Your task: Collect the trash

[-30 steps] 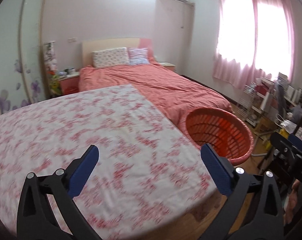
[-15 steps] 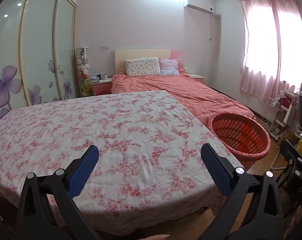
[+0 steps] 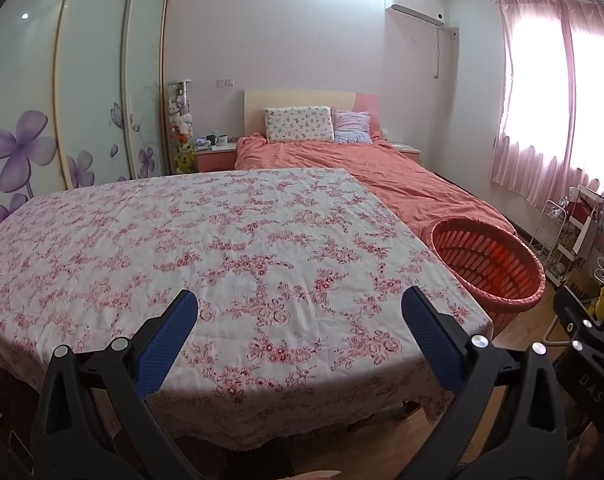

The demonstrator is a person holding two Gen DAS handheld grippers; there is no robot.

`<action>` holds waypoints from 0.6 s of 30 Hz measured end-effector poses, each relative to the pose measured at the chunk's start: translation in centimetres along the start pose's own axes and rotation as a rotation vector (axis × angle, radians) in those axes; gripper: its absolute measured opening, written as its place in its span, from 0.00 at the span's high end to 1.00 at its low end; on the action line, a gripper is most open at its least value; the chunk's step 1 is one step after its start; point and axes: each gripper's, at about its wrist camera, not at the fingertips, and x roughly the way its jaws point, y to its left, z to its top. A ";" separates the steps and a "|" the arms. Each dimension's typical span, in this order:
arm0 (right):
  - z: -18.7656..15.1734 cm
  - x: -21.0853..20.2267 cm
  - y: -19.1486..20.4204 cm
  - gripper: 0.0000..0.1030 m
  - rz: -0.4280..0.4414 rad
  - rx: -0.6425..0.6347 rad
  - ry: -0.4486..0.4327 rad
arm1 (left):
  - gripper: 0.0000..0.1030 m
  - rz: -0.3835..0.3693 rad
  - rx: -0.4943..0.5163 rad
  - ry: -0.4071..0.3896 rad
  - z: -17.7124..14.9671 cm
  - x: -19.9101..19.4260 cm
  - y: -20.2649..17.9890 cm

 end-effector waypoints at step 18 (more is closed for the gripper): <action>-0.3 0.7 0.4 0.04 -0.039 -0.016 0.018 | 0.03 0.022 -0.018 0.010 -0.2 -0.2 0.0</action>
